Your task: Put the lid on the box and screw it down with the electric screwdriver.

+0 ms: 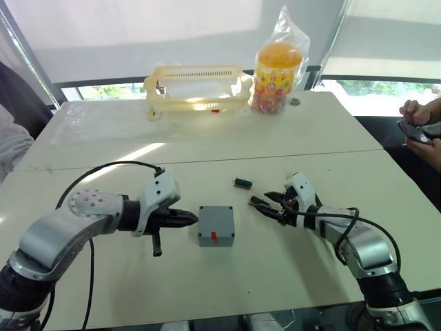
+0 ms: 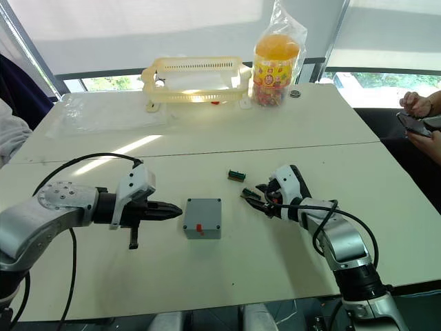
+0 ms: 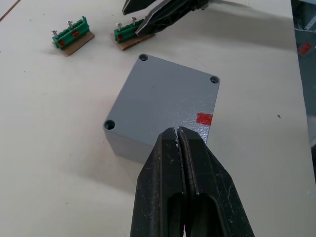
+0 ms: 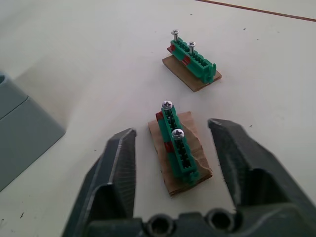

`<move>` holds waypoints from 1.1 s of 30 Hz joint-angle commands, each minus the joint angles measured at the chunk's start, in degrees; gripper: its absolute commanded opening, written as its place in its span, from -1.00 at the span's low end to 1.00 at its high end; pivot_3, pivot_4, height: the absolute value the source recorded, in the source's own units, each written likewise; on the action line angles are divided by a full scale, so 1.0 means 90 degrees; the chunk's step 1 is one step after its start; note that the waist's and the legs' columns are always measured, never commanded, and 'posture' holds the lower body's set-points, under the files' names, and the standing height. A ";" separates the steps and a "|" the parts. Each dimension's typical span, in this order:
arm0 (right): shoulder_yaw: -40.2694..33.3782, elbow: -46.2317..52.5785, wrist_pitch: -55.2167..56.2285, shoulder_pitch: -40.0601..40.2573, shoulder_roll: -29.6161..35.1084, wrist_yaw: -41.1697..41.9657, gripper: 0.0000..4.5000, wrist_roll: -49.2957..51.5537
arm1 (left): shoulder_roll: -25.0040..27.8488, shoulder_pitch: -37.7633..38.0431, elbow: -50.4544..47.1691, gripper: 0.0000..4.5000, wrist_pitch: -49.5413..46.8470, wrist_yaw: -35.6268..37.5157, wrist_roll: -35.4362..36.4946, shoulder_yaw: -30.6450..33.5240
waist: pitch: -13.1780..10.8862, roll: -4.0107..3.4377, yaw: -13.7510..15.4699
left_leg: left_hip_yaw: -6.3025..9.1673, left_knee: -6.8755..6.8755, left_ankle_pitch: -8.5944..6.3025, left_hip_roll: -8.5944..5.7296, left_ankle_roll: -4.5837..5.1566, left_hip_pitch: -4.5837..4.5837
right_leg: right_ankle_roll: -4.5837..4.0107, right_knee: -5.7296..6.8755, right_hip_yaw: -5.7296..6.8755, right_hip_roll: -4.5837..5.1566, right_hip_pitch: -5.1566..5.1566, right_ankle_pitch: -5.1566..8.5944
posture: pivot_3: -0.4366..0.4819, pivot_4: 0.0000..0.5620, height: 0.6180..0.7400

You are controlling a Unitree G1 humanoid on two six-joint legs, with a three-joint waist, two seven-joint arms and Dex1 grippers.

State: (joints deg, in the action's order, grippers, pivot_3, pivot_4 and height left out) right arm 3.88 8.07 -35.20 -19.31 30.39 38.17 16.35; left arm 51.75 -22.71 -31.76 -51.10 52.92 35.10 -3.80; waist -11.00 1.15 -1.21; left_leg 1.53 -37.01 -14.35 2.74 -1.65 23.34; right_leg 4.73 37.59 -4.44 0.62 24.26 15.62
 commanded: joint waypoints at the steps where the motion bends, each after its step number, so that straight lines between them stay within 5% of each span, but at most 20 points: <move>1: -0.0042 0.0069 0.0181 -0.0091 -0.0021 0.0020 -0.68 -0.0031 | 0.0022 0.0032 -0.0119 -1.00 0.0140 -0.0021 -0.0096 -0.0018 | 0.0000 0.0000 0.0003 | 0.0000 0.0000 0.0000 0.0000 0.0000 0.0000 | 0.0000 0.0001 0.0000 0.0000 0.0000 0.0000 | -0.05 -0.47 1.00; 2: -0.0060 0.0074 0.0186 -0.0081 -0.0024 0.0015 -0.95 -0.0025 | 0.0019 0.0047 -0.0130 -1.00 0.0140 -0.0032 -0.0101 -0.0021 | 0.0000 0.0000 0.0004 | 0.0000 0.0000 0.0000 0.0000 0.0000 0.0000 | 0.0001 0.0001 0.0000 0.0000 0.0000 0.0000 | -0.05 -0.47 1.00; 3: -0.0071 0.0079 0.0190 -0.0074 -0.0025 0.0014 -0.98 -0.0022 | 0.0014 0.0061 -0.0140 -1.00 0.0140 -0.0039 -0.0108 -0.0023 | 0.0000 0.0000 0.0005 | 0.0000 0.0000 0.0000 0.0000 0.0000 0.0000 | 0.0001 0.0001 0.0000 0.0000 0.0000 0.0000 | -0.05 -0.47 1.00; 23: -0.0816 0.1237 -0.0515 -0.0472 0.0045 -0.0361 -0.98 0.0571 | 0.0163 0.0075 0.0439 -1.00 0.0235 0.0183 0.0131 0.0654 | 0.0000 -0.0001 0.0002 | 0.0000 -0.0002 0.0000 0.0000 0.0000 -0.0001 | 0.0003 0.0009 0.0001 0.0000 0.0002 -0.0002 | -0.05 -0.47 1.00; 33: 0.0193 0.2381 -0.0985 -0.0178 -0.0278 -0.0264 -0.98 0.1075 | 0.0497 0.0819 0.0212 -1.00 0.0039 0.0168 0.0454 0.1409 | 0.0002 -0.0001 0.0020 | 0.0007 -0.0003 0.0000 0.0002 0.0000 -0.0004 | 0.0004 0.0040 0.0008 -0.0001 0.0011 0.0000 | -0.05 -0.47 1.00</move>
State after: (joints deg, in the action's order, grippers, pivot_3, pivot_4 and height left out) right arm 5.05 27.94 -45.58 -20.99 28.05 35.90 26.76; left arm 55.65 -15.43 -28.09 -50.81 54.98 38.29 6.36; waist -10.98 1.15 -1.03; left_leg 1.59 -37.06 -14.35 2.75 -1.65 23.32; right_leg 4.75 37.95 -4.36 0.62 24.36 15.63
